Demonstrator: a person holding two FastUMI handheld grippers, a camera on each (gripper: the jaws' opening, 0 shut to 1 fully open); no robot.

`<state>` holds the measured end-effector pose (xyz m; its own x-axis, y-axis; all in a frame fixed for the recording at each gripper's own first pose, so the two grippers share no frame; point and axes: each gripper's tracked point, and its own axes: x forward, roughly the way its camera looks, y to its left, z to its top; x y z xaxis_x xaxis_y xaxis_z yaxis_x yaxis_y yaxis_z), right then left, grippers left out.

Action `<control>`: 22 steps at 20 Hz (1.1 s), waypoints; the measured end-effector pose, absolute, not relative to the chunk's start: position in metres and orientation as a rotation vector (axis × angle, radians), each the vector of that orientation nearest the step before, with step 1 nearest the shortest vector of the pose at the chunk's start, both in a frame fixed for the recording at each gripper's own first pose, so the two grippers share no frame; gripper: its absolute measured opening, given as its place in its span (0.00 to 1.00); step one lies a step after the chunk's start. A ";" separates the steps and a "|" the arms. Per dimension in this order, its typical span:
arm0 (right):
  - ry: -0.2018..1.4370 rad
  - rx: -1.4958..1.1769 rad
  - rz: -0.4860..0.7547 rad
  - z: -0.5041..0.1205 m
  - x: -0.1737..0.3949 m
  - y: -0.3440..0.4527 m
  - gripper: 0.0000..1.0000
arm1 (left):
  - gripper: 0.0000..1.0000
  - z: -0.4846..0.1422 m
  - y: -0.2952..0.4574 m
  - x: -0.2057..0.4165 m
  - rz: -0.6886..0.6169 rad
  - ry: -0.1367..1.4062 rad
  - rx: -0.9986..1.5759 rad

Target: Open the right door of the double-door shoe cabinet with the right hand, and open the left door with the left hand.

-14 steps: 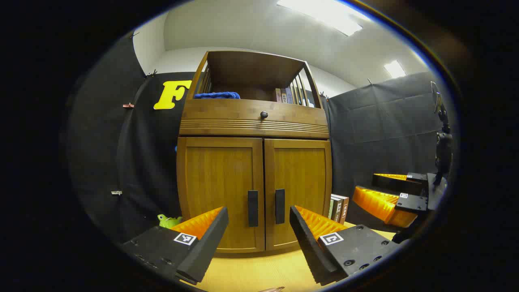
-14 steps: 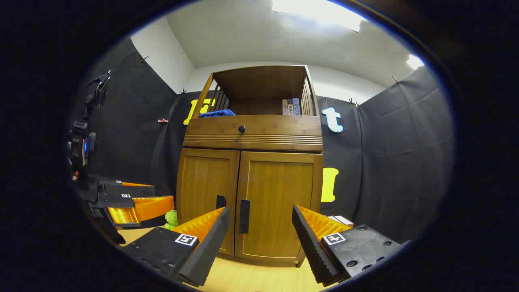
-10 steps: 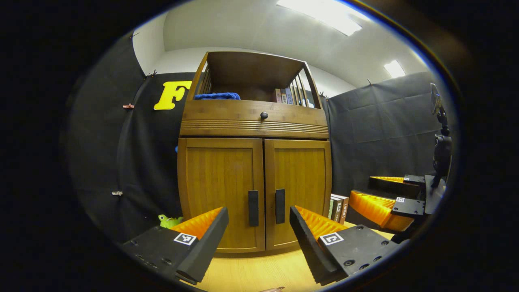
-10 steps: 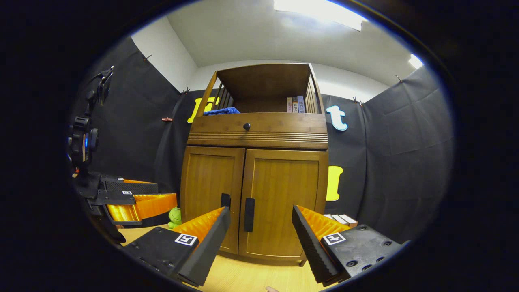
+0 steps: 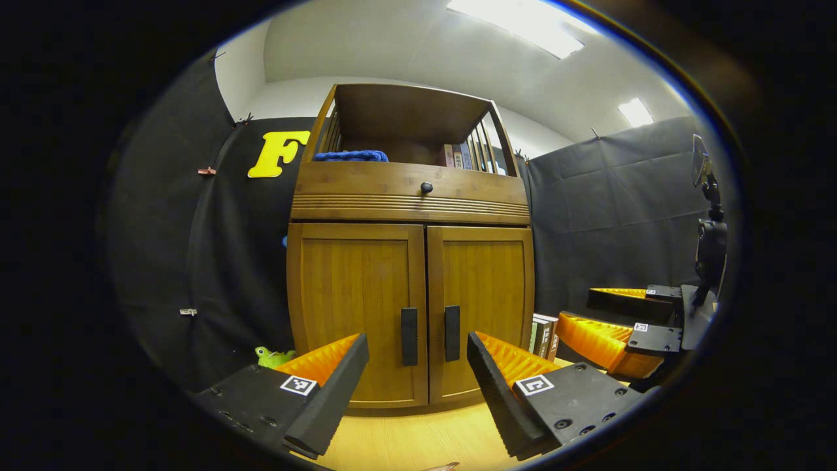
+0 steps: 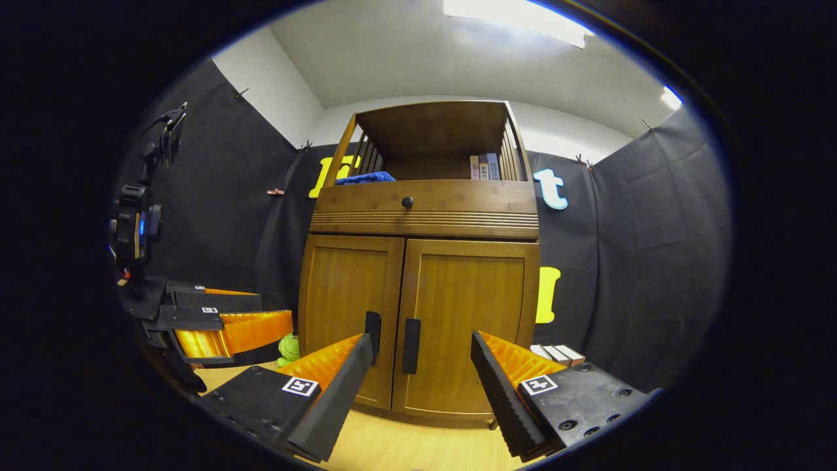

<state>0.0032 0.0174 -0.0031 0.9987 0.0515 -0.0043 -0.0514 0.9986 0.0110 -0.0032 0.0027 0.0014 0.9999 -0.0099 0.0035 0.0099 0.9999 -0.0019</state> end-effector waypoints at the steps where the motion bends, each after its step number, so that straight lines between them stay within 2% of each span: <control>1: 0.003 0.013 0.055 -0.003 0.003 0.018 0.96 | 0.92 0.001 0.003 -0.006 -0.012 -0.004 -0.006; 2: 0.002 0.015 0.059 -0.003 0.003 0.018 0.96 | 0.94 0.002 0.004 -0.006 -0.012 -0.005 -0.009; 3: 0.000 0.019 0.066 -0.003 0.003 0.019 0.96 | 0.92 0.002 0.006 -0.007 -0.009 -0.008 -0.010; 8: -0.021 0.019 0.071 -0.003 0.002 0.019 0.95 | 0.92 0.003 0.007 -0.007 -0.003 -0.010 -0.013; 9: -0.022 0.020 0.072 -0.004 0.002 0.019 0.95 | 0.94 0.003 0.008 -0.008 -0.001 -0.010 -0.012; 10: -0.020 0.021 0.072 -0.004 0.002 0.019 0.95 | 0.92 0.003 0.007 -0.007 -0.001 -0.011 -0.011; 12: -0.014 0.021 0.072 -0.007 0.001 0.020 0.95 | 0.94 0.002 0.007 -0.007 -0.004 -0.011 -0.014; 13: -0.010 0.021 0.070 -0.007 0.002 0.019 0.95 | 0.92 0.003 0.008 -0.008 -0.004 -0.011 -0.015; 15: -0.007 0.019 0.064 -0.008 0.002 0.019 0.95 | 0.94 0.003 0.009 -0.009 -0.004 -0.011 -0.014; 21: 0.013 0.045 0.064 -0.018 0.017 0.025 0.95 | 0.92 0.000 0.010 -0.008 0.000 0.002 -0.006; 22: 0.016 0.049 0.067 -0.020 0.022 0.027 0.95 | 0.94 0.000 0.010 -0.008 0.002 0.004 -0.006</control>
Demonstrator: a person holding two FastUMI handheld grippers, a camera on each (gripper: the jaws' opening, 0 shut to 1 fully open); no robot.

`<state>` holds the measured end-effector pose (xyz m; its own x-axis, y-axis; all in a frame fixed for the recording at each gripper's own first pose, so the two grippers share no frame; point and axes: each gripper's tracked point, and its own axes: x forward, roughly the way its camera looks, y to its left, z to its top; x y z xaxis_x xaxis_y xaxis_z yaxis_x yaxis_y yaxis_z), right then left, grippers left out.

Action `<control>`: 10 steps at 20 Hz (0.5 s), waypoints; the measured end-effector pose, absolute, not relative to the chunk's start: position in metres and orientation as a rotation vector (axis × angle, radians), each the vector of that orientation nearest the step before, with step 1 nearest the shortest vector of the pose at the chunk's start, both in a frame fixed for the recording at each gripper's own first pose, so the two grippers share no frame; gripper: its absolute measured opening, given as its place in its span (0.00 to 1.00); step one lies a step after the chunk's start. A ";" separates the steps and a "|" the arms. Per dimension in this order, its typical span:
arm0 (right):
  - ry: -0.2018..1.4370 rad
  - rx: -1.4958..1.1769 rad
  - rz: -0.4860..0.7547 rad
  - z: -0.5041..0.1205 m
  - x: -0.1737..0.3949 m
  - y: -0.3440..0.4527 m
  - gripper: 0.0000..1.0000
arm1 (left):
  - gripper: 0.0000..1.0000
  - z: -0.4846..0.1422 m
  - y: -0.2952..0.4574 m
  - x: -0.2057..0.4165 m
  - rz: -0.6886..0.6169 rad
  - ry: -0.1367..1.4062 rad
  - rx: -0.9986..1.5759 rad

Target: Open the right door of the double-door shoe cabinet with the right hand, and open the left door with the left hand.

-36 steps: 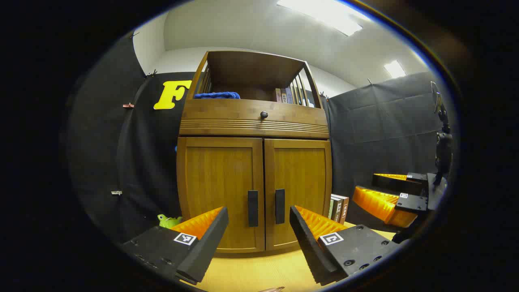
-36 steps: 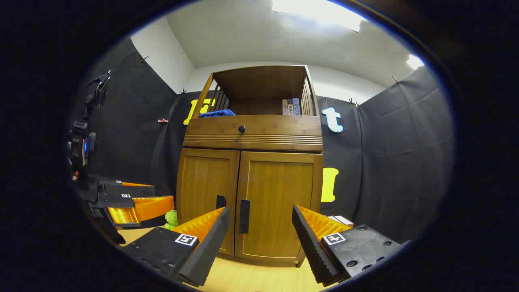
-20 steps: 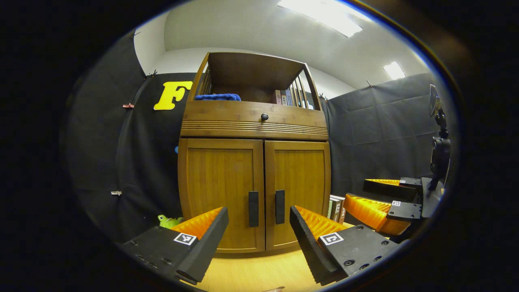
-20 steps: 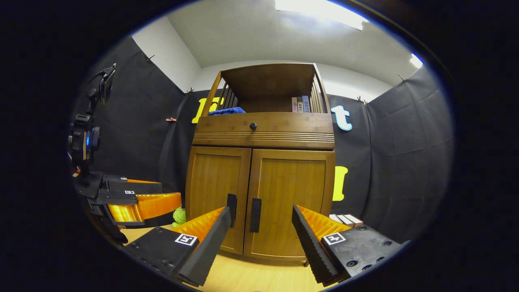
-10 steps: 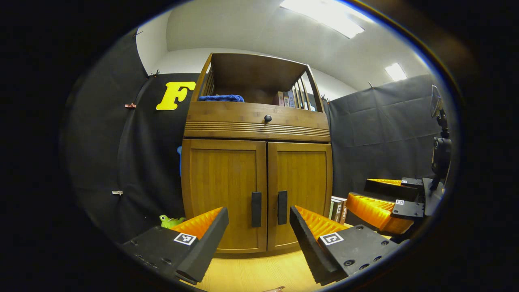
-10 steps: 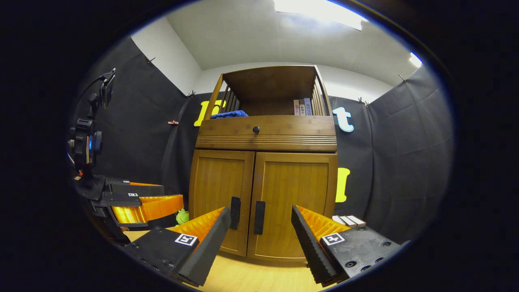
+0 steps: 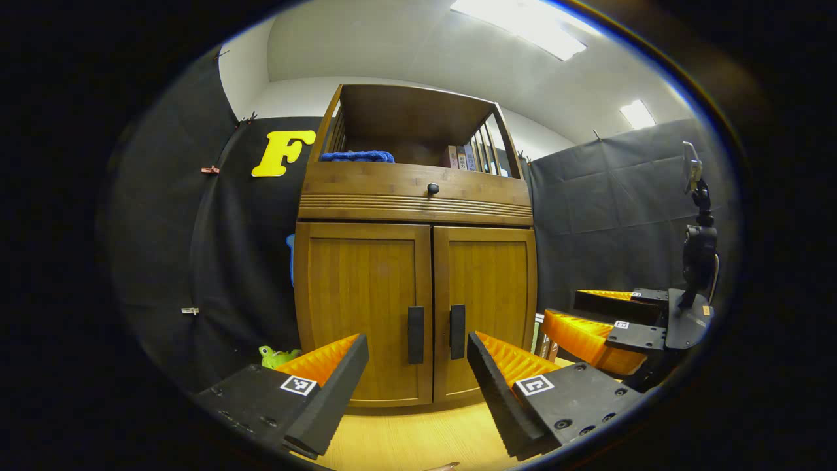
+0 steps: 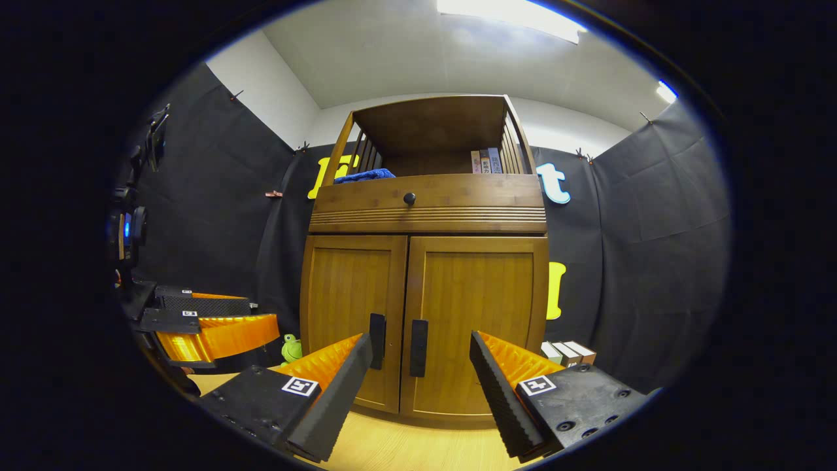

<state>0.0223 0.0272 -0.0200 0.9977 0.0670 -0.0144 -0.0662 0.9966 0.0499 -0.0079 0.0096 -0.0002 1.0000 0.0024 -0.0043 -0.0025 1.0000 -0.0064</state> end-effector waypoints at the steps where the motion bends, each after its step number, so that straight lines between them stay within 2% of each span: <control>1: 0.018 0.054 0.069 -0.021 0.030 0.029 0.95 | 0.92 -0.001 0.010 -0.008 0.003 0.007 -0.005; 2: 0.020 0.057 0.071 -0.023 0.035 0.031 0.95 | 0.94 0.001 0.011 -0.009 0.006 0.009 -0.002; 10: 0.067 0.053 0.073 -0.055 0.084 0.046 0.95 | 0.94 0.001 0.019 -0.013 0.039 0.010 -0.007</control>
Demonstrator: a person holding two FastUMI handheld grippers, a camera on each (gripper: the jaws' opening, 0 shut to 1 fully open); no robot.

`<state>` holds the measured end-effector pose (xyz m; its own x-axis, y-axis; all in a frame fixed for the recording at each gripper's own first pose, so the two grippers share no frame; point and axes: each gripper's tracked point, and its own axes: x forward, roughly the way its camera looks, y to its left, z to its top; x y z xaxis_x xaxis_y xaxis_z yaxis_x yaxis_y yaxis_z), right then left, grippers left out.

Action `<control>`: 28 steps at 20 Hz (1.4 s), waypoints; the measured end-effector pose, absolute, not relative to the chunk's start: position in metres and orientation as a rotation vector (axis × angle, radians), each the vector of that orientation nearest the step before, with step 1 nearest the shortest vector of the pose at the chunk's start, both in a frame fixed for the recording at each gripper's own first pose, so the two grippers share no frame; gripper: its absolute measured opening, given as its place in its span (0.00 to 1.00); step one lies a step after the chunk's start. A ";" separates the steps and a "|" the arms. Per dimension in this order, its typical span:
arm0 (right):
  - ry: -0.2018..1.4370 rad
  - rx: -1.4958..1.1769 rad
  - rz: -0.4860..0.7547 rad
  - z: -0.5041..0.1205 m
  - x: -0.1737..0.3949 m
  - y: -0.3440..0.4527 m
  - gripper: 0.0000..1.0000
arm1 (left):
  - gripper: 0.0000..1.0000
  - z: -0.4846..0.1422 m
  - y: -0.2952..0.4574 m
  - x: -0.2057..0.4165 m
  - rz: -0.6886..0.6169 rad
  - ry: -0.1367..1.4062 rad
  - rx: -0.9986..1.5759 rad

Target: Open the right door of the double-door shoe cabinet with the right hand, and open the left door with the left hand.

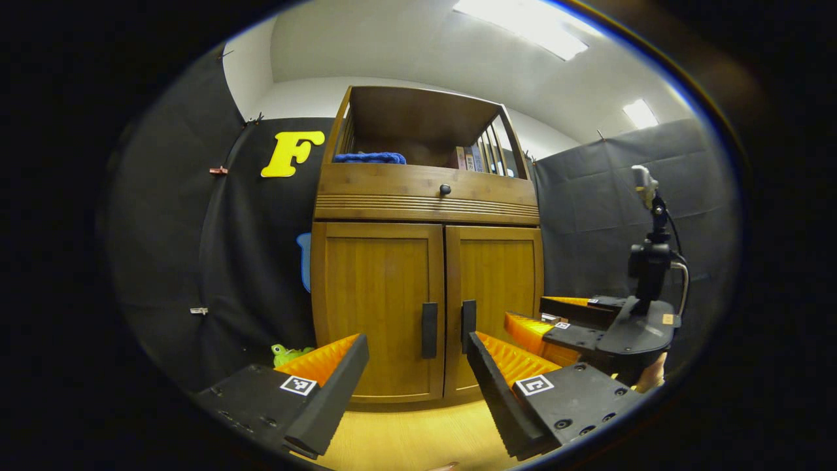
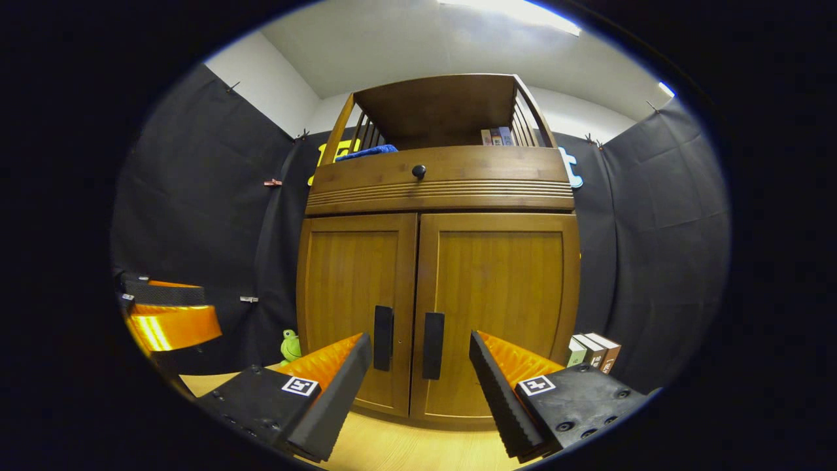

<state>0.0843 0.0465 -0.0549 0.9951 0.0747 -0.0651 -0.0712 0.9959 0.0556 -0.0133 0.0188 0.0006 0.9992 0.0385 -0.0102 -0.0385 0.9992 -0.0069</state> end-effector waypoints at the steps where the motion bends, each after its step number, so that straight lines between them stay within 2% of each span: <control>1: 0.075 0.049 0.070 -0.061 0.091 0.048 0.95 | 0.94 -0.001 0.022 -0.016 0.039 0.008 -0.006; 5: 0.099 0.057 0.056 -0.078 0.121 0.055 0.94 | 0.94 -0.010 0.035 -0.047 0.035 0.023 -0.008; 11: 0.131 0.042 0.010 -0.106 0.167 0.053 0.91 | 0.94 -0.007 0.040 -0.061 0.030 0.020 -0.011; 16: 0.185 0.019 -0.029 -0.135 0.199 0.051 0.82 | 0.94 -0.007 0.056 -0.073 0.064 0.019 -0.010; 19: 0.200 0.018 -0.057 -0.147 0.216 0.048 0.82 | 0.94 -0.006 0.066 -0.080 0.077 0.015 -0.017; 22: 0.196 0.008 -0.086 -0.154 0.228 0.045 0.70 | 0.94 -0.007 0.074 -0.083 0.094 0.013 -0.019; 25: 0.209 0.023 -0.089 -0.162 0.238 0.045 0.63 | 0.94 -0.010 0.081 -0.087 0.109 0.023 -0.018; 26: 0.208 0.030 -0.109 -0.160 0.234 0.044 0.43 | 0.95 -0.013 0.084 -0.089 0.114 0.027 -0.016; 28: 0.201 0.023 -0.094 -0.160 0.238 0.043 0.35 | 0.95 -0.014 0.089 -0.089 0.127 0.031 -0.014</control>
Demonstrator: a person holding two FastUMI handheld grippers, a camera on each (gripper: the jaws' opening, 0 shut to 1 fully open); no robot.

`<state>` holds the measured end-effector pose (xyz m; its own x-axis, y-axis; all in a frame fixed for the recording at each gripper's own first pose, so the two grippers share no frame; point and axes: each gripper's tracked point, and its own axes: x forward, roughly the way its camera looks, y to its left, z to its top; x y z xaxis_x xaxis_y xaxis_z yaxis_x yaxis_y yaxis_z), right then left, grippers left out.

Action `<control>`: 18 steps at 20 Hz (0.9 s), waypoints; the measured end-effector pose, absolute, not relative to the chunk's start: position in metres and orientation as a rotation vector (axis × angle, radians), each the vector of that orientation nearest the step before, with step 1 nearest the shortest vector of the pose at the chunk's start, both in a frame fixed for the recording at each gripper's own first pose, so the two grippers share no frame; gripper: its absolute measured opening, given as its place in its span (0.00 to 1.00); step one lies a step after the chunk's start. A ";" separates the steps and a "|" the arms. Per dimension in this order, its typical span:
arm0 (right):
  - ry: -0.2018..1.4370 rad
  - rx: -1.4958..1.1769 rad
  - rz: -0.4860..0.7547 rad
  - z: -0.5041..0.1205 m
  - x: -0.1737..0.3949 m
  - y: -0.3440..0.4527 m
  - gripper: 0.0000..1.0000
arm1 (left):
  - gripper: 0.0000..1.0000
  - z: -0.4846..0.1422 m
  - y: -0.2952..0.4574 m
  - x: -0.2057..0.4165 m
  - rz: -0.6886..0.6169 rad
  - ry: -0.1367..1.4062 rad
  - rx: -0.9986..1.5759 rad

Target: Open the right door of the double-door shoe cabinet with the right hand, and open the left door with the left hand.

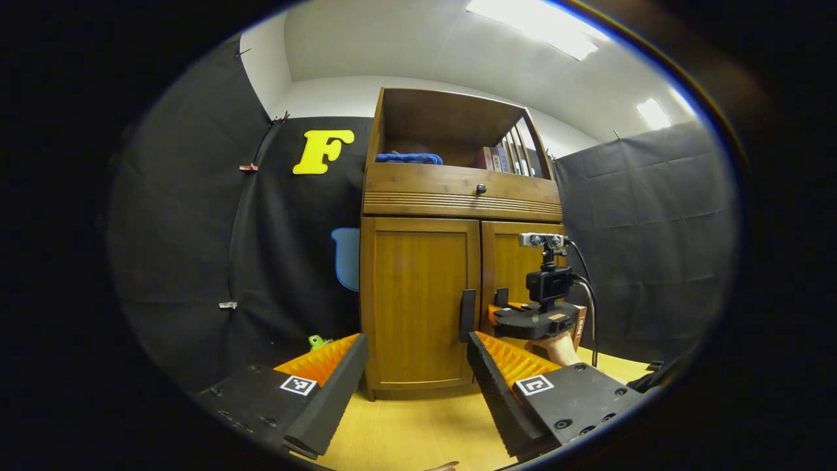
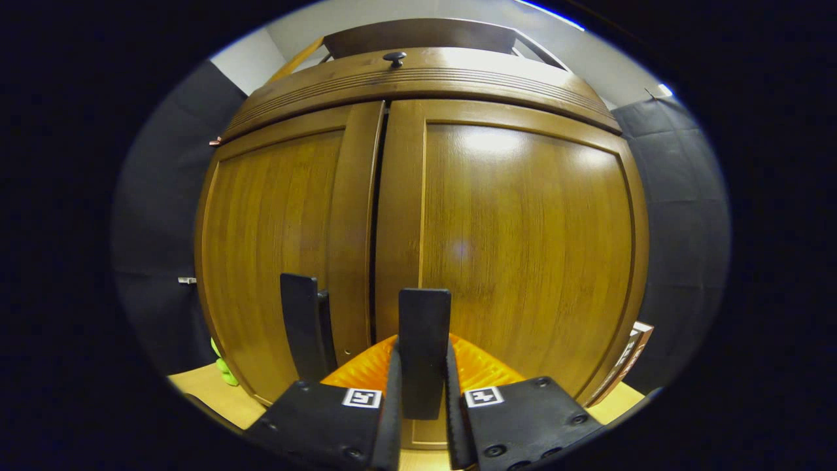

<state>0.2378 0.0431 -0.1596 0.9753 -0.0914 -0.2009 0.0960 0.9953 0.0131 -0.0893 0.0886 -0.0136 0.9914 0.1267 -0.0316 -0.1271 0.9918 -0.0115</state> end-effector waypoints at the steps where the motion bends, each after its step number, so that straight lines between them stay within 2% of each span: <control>1: 0.205 0.027 -0.086 -0.161 0.237 0.045 0.31 | 0.95 -0.013 0.090 -0.088 0.131 0.029 -0.017; 3: 0.222 0.022 -0.064 -0.160 0.229 0.046 0.19 | 0.94 -0.012 0.089 -0.088 0.129 0.028 -0.028; 4: 0.221 0.019 -0.055 -0.157 0.224 0.046 0.24 | 0.94 -0.013 0.089 -0.088 0.128 0.029 -0.033; 18: 0.235 0.026 0.033 -0.138 0.158 0.039 0.24 | 0.94 -0.004 0.048 -0.090 0.079 0.022 -0.035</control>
